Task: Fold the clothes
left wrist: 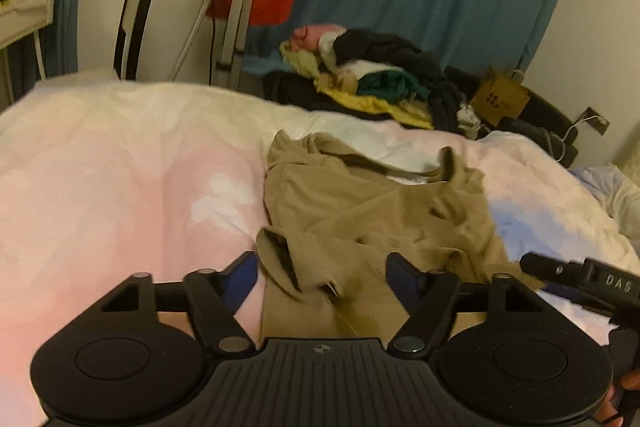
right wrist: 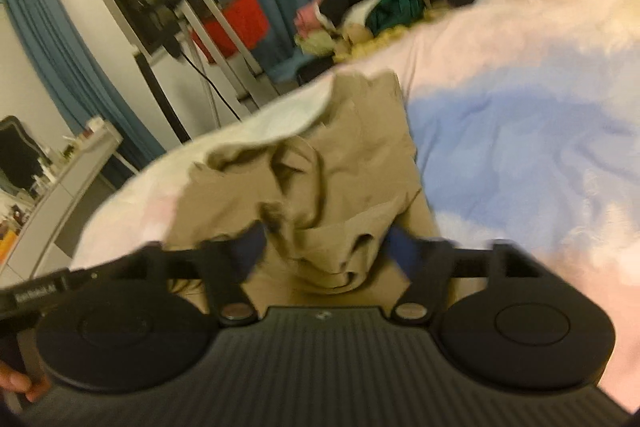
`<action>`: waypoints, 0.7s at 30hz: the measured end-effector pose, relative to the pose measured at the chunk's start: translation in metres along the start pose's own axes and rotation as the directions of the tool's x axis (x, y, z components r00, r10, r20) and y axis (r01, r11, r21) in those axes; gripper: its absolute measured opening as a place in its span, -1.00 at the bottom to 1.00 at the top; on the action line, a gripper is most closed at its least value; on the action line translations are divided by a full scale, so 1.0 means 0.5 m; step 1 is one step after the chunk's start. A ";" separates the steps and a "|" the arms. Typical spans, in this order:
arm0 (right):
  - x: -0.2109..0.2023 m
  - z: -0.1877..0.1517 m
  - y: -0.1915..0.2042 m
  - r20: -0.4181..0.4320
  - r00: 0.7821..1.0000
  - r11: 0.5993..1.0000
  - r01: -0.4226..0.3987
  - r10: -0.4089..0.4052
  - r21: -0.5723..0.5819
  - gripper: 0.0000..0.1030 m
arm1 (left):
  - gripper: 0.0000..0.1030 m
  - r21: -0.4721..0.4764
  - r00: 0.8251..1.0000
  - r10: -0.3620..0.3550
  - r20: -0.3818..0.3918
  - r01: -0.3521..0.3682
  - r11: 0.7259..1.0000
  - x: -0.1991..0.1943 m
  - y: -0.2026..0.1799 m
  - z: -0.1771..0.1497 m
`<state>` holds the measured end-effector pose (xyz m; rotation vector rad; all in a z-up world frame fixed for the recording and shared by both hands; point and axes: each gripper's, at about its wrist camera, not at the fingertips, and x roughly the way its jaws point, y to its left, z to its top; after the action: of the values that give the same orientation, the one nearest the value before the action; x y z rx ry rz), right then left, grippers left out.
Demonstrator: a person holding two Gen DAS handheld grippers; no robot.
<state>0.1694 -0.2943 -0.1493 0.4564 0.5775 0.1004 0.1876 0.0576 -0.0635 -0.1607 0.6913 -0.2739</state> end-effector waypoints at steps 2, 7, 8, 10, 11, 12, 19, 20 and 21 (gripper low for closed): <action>-0.047 -0.005 0.021 0.029 1.000 0.999 0.007 -0.006 -0.041 0.43 | 0.58 0.021 1.000 0.001 0.031 -0.002 1.000 -0.051 -0.017 -0.012; -0.180 -0.045 0.072 0.128 0.992 0.992 0.007 0.010 -0.129 0.43 | 0.74 0.085 0.992 0.008 0.129 -0.020 0.996 -0.182 -0.059 -0.049; -0.203 -0.054 0.080 0.147 0.989 0.989 0.009 0.013 -0.149 0.43 | 0.76 0.096 0.989 0.006 0.146 -0.020 0.995 -0.205 -0.065 -0.060; -0.241 -0.067 0.096 0.175 0.984 0.983 0.013 0.019 -0.181 0.43 | 0.77 0.117 0.984 0.001 0.178 -0.022 0.993 -0.250 -0.077 -0.083; -0.258 -0.073 0.101 0.189 0.982 0.981 0.014 0.023 -0.192 0.43 | 0.80 0.128 0.982 0.003 0.191 -0.028 0.991 -0.268 -0.082 -0.093; -0.275 -0.079 0.107 0.204 0.979 0.979 0.016 0.026 -0.202 0.43 | 0.82 0.136 0.979 0.005 0.204 -0.033 0.990 -0.283 -0.087 -0.104; -0.336 -0.112 0.101 0.251 0.967 0.978 0.017 0.036 -0.206 0.67 | 0.95 0.151 0.970 -0.001 0.241 -0.037 0.988 -0.316 -0.108 -0.155; -0.336 -0.112 0.099 0.249 0.968 0.978 0.017 0.036 -0.207 0.65 | 0.95 0.166 0.971 0.000 0.238 -0.041 0.985 -0.313 -0.115 -0.159; -0.335 -0.112 0.097 0.246 0.969 0.978 0.017 0.035 -0.208 0.65 | 0.95 0.186 0.972 0.001 0.236 -0.046 0.981 -0.310 -0.124 -0.162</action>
<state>0.0002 -0.2652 -0.0850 0.2613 0.3133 0.1095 0.0089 0.0410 -0.0167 -0.0013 0.4289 -0.2913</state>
